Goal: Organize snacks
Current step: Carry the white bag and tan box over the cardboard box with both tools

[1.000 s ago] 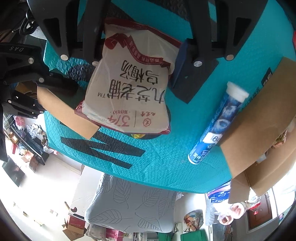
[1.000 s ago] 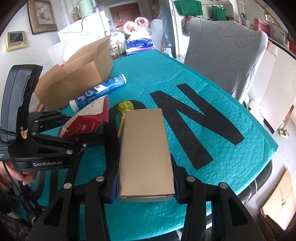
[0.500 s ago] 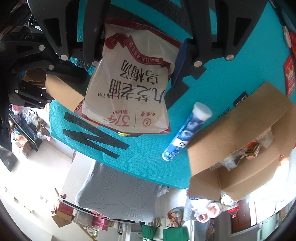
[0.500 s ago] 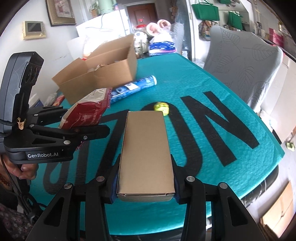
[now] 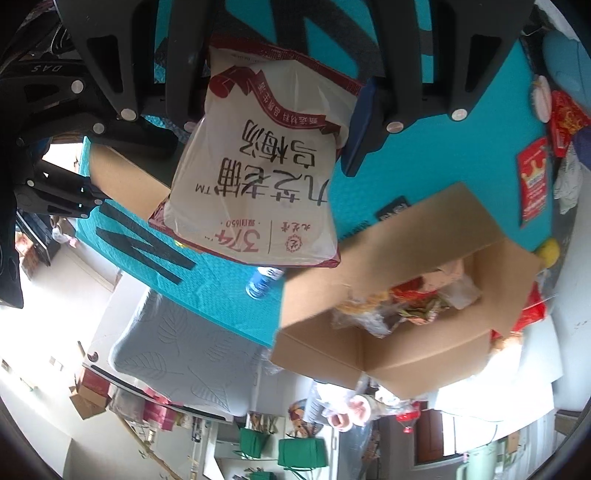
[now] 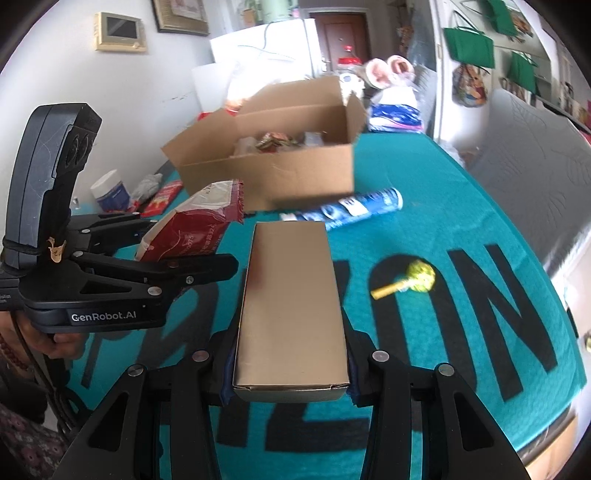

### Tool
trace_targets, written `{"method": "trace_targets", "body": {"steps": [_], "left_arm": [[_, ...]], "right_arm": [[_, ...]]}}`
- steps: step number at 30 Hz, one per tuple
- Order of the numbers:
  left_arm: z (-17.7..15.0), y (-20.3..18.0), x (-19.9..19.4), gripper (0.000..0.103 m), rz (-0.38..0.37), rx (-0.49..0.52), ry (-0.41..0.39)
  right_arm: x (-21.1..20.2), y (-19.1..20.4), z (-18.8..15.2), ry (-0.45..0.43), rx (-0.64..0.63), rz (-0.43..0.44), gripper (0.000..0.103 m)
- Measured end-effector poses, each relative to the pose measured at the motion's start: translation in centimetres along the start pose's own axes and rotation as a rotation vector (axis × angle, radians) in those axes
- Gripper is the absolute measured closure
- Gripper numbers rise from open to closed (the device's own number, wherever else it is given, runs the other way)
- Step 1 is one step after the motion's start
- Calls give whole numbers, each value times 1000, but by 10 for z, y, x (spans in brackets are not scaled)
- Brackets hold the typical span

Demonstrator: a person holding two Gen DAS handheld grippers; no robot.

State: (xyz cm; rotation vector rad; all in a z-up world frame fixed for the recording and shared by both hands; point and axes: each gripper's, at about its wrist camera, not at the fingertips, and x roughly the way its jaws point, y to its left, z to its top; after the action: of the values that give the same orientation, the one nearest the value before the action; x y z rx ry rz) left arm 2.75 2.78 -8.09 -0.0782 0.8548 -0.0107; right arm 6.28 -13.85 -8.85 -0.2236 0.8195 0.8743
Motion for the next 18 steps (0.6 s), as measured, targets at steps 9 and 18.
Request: {"method": "trace_targets", "body": {"steps": [9,18], "left_arm": [[24,30,-27,50,77,-29,-79],[62,46,-41,50,99,-33,-186]], "right_arm": [[6,24,52,-52,-100,41,60],[5,31,95,-116,-155,47,60]]}}
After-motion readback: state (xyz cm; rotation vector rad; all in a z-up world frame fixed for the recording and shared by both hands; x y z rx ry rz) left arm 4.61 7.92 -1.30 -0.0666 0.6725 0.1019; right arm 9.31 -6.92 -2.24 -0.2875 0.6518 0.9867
